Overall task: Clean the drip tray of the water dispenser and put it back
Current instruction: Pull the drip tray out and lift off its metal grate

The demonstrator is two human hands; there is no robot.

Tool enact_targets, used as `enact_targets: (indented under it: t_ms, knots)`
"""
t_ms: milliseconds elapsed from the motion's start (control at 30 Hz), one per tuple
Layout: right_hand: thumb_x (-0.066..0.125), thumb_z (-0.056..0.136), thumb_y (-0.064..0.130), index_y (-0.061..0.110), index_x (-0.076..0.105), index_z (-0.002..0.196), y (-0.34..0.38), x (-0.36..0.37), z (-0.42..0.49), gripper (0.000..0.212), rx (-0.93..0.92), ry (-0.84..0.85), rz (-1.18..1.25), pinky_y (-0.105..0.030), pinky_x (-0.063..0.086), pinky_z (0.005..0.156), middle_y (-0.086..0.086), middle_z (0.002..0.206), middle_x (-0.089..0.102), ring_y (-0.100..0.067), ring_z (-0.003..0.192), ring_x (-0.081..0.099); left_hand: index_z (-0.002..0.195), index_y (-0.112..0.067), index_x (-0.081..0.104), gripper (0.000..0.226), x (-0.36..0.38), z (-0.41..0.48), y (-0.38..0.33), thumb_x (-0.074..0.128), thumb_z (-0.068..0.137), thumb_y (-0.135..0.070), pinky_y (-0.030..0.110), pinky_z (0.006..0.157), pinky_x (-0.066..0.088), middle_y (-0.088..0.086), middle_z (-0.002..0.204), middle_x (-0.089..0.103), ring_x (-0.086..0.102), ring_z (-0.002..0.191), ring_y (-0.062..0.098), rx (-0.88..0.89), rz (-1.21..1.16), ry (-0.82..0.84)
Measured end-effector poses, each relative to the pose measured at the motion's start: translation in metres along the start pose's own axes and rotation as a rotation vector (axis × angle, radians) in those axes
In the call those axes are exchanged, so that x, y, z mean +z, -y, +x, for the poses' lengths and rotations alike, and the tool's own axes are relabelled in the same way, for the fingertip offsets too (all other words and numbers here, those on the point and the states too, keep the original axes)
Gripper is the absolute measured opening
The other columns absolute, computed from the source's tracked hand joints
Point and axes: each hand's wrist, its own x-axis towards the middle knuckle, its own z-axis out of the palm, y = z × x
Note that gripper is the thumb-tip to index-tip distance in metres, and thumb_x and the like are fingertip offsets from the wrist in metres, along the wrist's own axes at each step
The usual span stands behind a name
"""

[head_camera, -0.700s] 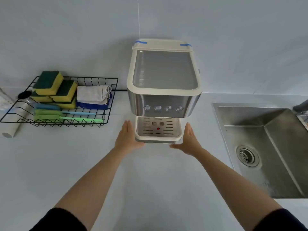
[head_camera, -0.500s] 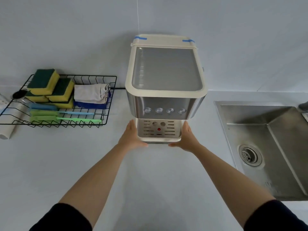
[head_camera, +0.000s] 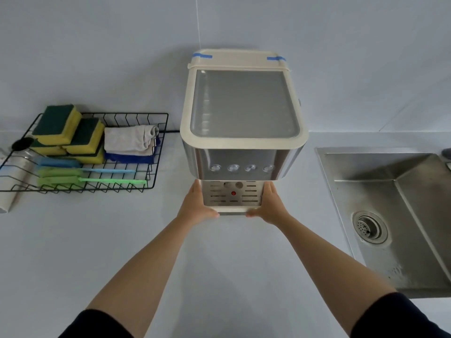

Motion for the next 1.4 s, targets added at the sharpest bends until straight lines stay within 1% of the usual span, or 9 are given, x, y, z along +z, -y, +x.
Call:
enact_targets:
  t_ms: [67, 167, 233, 400, 567, 700, 900, 1167, 1400]
  knots:
    - [0.082, 0.06, 0.007, 0.002, 0.036, 0.115, -0.002, 0.001, -0.001, 0.072, -0.009, -0.019, 0.028, -0.008, 0.036, 0.055, -0.01, 0.119, 0.042, -0.016, 0.096, 0.044, 0.117, -0.016, 0.039, 0.076, 0.0, -0.002, -0.001, 0.081, 0.054, -0.012, 0.025, 0.075, 0.048, 0.003, 0.117, 0.054, 0.054, 0.102, 0.019, 0.002, -0.03, -0.009]
    - [0.081, 0.061, 0.006, 0.004, 0.037, 0.114, -0.002, 0.001, -0.004, 0.07, -0.021, -0.031, 0.047, -0.007, 0.035, 0.054, -0.009, 0.117, 0.044, -0.016, 0.094, 0.046, 0.114, -0.015, 0.041, 0.071, 0.0, -0.006, -0.003, 0.079, 0.055, -0.007, 0.014, 0.06, 0.04, 0.003, 0.112, 0.055, 0.054, 0.095, 0.017, 0.015, -0.062, -0.02]
    - [0.081, 0.062, 0.006, 0.005, 0.036, 0.113, -0.001, 0.0, -0.006, 0.069, -0.025, -0.028, 0.059, -0.009, 0.037, 0.052, -0.008, 0.115, 0.045, -0.015, 0.093, 0.047, 0.112, -0.015, 0.042, 0.069, 0.0, -0.009, -0.004, 0.079, 0.055, -0.006, 0.012, 0.056, 0.039, 0.001, 0.109, 0.056, 0.054, 0.093, 0.016, 0.027, -0.072, -0.034]
    - [0.082, 0.059, 0.007, 0.007, 0.036, 0.113, -0.002, -0.001, -0.009, 0.07, -0.042, -0.015, 0.078, -0.013, 0.045, 0.061, -0.009, 0.116, 0.049, -0.016, 0.093, 0.051, 0.111, -0.019, 0.042, 0.071, 0.0, -0.015, -0.004, 0.079, 0.052, -0.008, 0.014, 0.058, 0.041, -0.005, 0.099, 0.055, 0.056, 0.089, 0.016, 0.042, -0.071, -0.046]
    - [0.082, 0.061, 0.008, 0.009, 0.03, 0.128, -0.003, -0.001, -0.02, 0.085, -0.083, -0.019, 0.085, -0.021, 0.045, 0.076, -0.003, 0.118, 0.045, -0.015, 0.098, 0.047, 0.118, -0.017, 0.039, 0.078, 0.0, -0.023, -0.003, 0.08, 0.052, -0.009, 0.022, 0.066, 0.044, -0.005, 0.093, 0.05, 0.054, 0.086, 0.018, 0.038, -0.044, -0.036]
    - [0.082, 0.06, 0.01, 0.009, 0.032, 0.128, -0.005, 0.001, -0.032, 0.084, -0.085, -0.027, 0.068, -0.024, 0.049, 0.077, -0.004, 0.118, 0.044, -0.016, 0.1, 0.05, 0.119, -0.018, 0.039, 0.08, 0.002, -0.032, 0.001, 0.082, 0.052, -0.01, 0.028, 0.073, 0.051, -0.002, 0.105, 0.056, 0.056, 0.094, 0.018, 0.036, -0.03, -0.018]
    - [0.082, 0.06, 0.011, 0.01, 0.032, 0.127, -0.007, 0.004, -0.055, 0.084, -0.105, -0.038, 0.074, -0.028, 0.053, 0.081, -0.006, 0.119, 0.046, -0.016, 0.1, 0.05, 0.119, -0.019, 0.039, 0.081, 0.003, -0.052, 0.004, 0.082, 0.051, -0.012, 0.03, 0.075, 0.051, -0.003, 0.105, 0.056, 0.056, 0.096, 0.019, 0.051, -0.025, -0.016]
    - [0.081, 0.061, 0.01, 0.011, 0.033, 0.124, -0.01, 0.009, -0.09, 0.079, -0.09, -0.047, 0.108, -0.025, 0.054, 0.081, -0.005, 0.118, 0.047, -0.015, 0.101, 0.051, 0.118, -0.02, 0.039, 0.079, 0.007, -0.084, 0.009, 0.083, 0.053, -0.017, 0.028, 0.074, 0.052, -0.004, 0.105, 0.055, 0.056, 0.095, 0.017, 0.082, 0.034, -0.026]
    - [0.082, 0.06, 0.01, 0.015, 0.034, 0.121, -0.02, 0.015, -0.119, 0.078, -0.056, -0.056, 0.14, -0.017, 0.054, 0.07, -0.001, 0.114, 0.049, -0.013, 0.1, 0.055, 0.119, -0.022, 0.038, 0.079, 0.016, -0.108, 0.017, 0.083, 0.055, -0.02, 0.016, 0.068, 0.049, -0.006, 0.108, 0.056, 0.055, 0.093, 0.011, 0.124, 0.036, 0.005]
